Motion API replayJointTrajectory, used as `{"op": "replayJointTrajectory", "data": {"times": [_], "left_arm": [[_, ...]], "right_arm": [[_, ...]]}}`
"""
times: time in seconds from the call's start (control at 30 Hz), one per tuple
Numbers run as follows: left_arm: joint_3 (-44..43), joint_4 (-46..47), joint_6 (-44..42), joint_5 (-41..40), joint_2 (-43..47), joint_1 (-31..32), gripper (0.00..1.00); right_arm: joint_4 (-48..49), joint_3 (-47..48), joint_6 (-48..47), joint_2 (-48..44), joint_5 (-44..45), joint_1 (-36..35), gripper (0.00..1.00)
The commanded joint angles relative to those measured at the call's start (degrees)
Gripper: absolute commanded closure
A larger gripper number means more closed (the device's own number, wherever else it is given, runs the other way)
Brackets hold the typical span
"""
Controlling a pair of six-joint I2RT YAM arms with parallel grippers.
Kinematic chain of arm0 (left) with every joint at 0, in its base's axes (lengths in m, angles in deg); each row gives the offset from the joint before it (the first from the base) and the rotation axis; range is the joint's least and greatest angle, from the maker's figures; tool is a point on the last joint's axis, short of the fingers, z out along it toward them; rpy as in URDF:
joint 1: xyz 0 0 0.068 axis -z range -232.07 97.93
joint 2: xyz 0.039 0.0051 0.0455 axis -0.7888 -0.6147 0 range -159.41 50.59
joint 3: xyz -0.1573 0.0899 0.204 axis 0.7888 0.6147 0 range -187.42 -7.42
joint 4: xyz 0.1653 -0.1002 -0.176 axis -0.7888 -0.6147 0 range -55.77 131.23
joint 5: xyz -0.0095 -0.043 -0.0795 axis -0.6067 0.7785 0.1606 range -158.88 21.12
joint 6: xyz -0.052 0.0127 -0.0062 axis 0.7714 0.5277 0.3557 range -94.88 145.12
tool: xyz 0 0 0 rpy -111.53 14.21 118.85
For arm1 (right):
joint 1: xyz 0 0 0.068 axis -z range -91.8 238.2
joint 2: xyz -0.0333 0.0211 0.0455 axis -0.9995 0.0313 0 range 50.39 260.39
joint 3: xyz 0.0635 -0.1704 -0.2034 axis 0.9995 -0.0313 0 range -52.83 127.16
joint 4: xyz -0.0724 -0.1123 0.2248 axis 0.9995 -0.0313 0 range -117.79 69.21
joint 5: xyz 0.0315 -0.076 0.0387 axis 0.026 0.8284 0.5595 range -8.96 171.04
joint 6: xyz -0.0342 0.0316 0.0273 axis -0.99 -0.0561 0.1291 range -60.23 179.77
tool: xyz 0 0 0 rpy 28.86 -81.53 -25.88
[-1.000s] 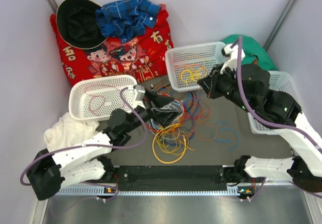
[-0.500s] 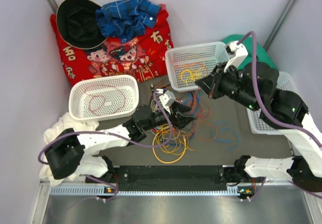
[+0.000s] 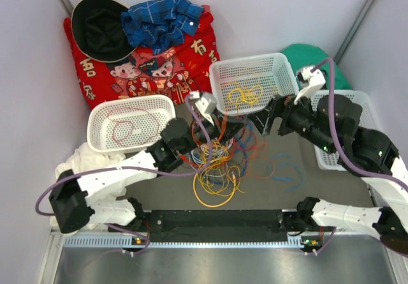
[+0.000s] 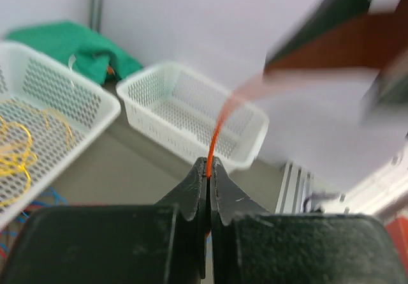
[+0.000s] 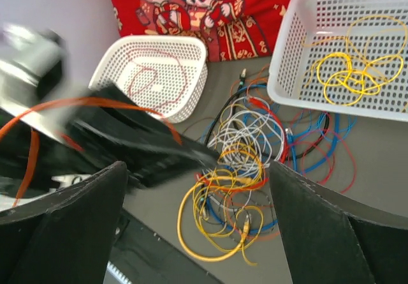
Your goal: Untangle the cables
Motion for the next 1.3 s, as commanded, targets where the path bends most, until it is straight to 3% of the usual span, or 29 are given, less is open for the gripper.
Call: {"op": "replayJointTrajectory", "data": {"times": [0.0, 0.23, 0.43, 0.67, 0.9, 1.0, 1.03, 1.1, 1.13, 1.27], "left_arm": [[-13.5, -15.4, 6.6, -8.6, 4.2, -1.5, 1.00], [-25.7, -21.9, 13.9, -12.0, 3.8, -3.1, 1.00], [-33.3, -25.3, 16.3, -9.7, 0.7, -3.4, 1.00], [-34.1, -25.3, 17.2, -9.7, 0.0, -3.4, 1.00], [-33.8, -25.7, 18.0, -9.7, -0.2, -3.4, 1.00], [-34.0, -26.2, 17.9, -9.7, -0.2, -3.4, 1.00], [-33.9, -26.3, 17.6, -9.7, 0.1, -3.4, 1.00], [-34.4, -27.5, 17.0, -10.8, 0.4, -3.4, 1.00], [-34.5, -27.9, 16.1, -11.4, 0.8, -3.4, 1.00], [-37.9, -32.4, 12.3, -17.7, 2.3, -3.7, 1.00]], "right_arm": [[6.9, -10.0, -1.5, -5.8, 2.9, -0.5, 0.08], [19.3, -25.2, -3.3, -14.4, -4.8, -0.4, 0.11], [26.7, -27.3, -4.5, -13.7, -10.8, -0.4, 0.12], [34.4, -27.0, -4.4, -9.3, -17.2, -0.4, 0.12], [38.9, -27.7, -5.1, -4.1, -17.3, -0.4, 0.14], [39.6, -27.4, -5.2, -1.3, -16.0, -0.4, 0.41], [39.4, -27.3, -5.2, -0.5, -15.6, -0.4, 0.70], [38.6, -27.6, -4.8, -0.4, -13.0, -0.4, 0.93], [38.1, -27.7, -4.8, -0.9, -12.2, -0.4, 1.00], [34.3, -29.9, -4.5, -3.5, -7.7, -0.4, 1.00]]}}
